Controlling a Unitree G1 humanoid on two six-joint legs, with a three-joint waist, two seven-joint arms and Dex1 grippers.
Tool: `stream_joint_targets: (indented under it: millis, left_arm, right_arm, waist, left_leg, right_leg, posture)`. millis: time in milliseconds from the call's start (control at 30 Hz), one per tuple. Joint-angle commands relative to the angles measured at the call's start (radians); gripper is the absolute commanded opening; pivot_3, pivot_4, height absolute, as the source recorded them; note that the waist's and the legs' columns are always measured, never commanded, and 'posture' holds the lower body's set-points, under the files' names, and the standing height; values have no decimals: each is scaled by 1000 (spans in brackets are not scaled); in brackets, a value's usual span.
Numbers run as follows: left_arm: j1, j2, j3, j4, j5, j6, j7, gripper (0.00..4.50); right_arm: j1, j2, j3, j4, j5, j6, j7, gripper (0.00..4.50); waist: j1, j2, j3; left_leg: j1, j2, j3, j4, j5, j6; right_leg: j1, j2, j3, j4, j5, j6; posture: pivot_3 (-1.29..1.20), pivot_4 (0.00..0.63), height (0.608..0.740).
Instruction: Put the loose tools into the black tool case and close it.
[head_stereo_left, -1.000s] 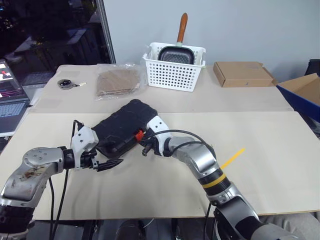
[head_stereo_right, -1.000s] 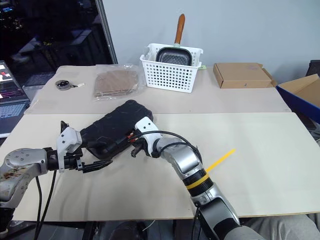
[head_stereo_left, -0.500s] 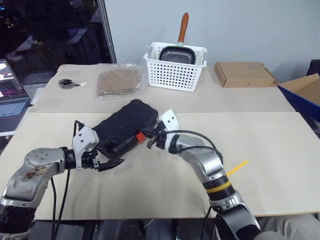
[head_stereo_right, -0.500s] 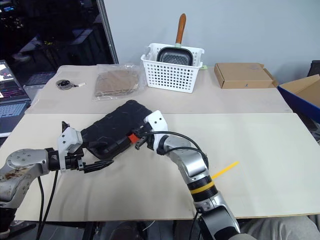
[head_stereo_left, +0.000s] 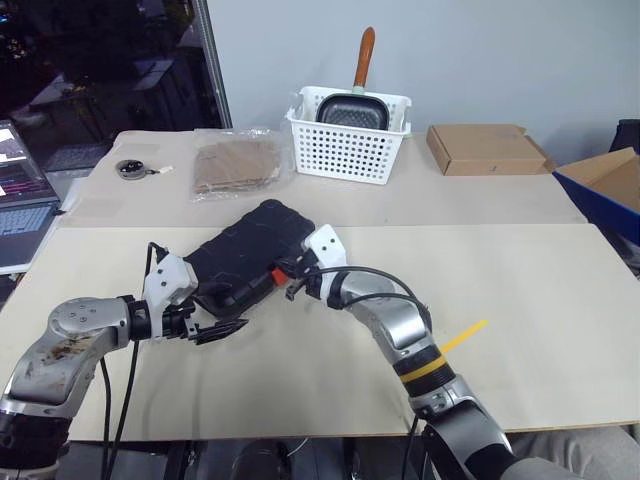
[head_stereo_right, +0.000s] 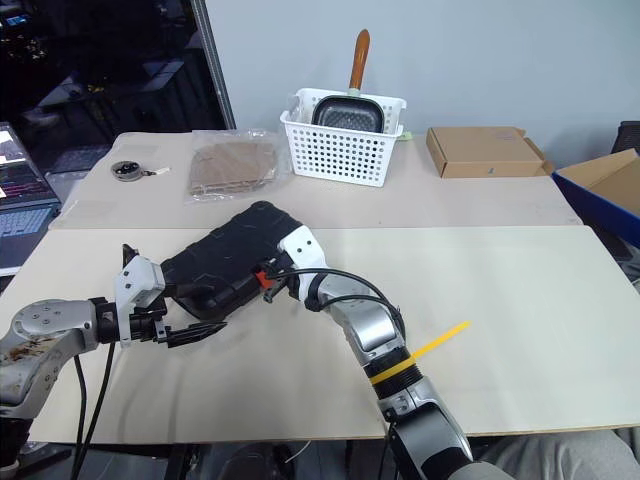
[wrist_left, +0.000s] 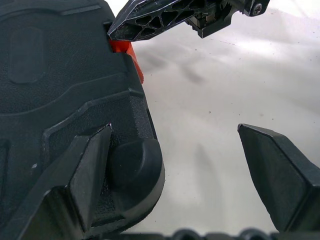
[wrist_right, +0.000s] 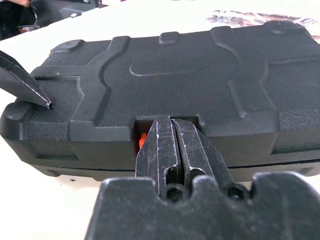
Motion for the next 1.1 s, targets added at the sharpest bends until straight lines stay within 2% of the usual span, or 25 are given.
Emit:
stream_joint_targets:
  millis: [33,467,600,733,1100]
  left_arm:
    - [28,-4,-32,6,9,21,-12,4332]
    - [13,-15,-43,33,12,62,13,4332]
    - [6,-13,-45,38,15,80,23,4332]
    - [7,-14,-43,31,19,89,34,4332]
    - [-11,-23,-49,43,18,124,55,4332]
  right_arm:
    - [26,-2,28,49,-30,16,3,22]
    - [37,29,69,191,-113,-43,-25,22]
    - [27,49,79,252,-141,-62,-37,22]
    - [40,49,91,279,-163,-63,-33,22]
    - [46,43,94,297,-187,-56,-26,22]
  waist:
    - [-1,0,0]
    - [-2,-1,-11]
    - [-8,-1,-17]
    - [-13,-1,-20]
    - [-19,2,-28]
  left_leg:
    - [2,0,0,0,0,0]
    - [14,0,0,-9,1,-3]
    - [17,1,0,-12,0,-13]
    - [27,1,0,-15,0,-15]
    - [28,1,-2,-18,-1,-16]
  right_leg:
    - [1,0,0,0,0,0]
    - [9,-2,1,-1,-2,-3]
    - [10,-2,2,-1,-3,-5]
    - [17,-2,4,-1,-7,0]
    - [14,-7,4,-3,-8,-2]
  posture:
    - [0,150,740]
    - [0,150,740]
    - [0,150,740]
    - [0,150,740]
    - [0,150,740]
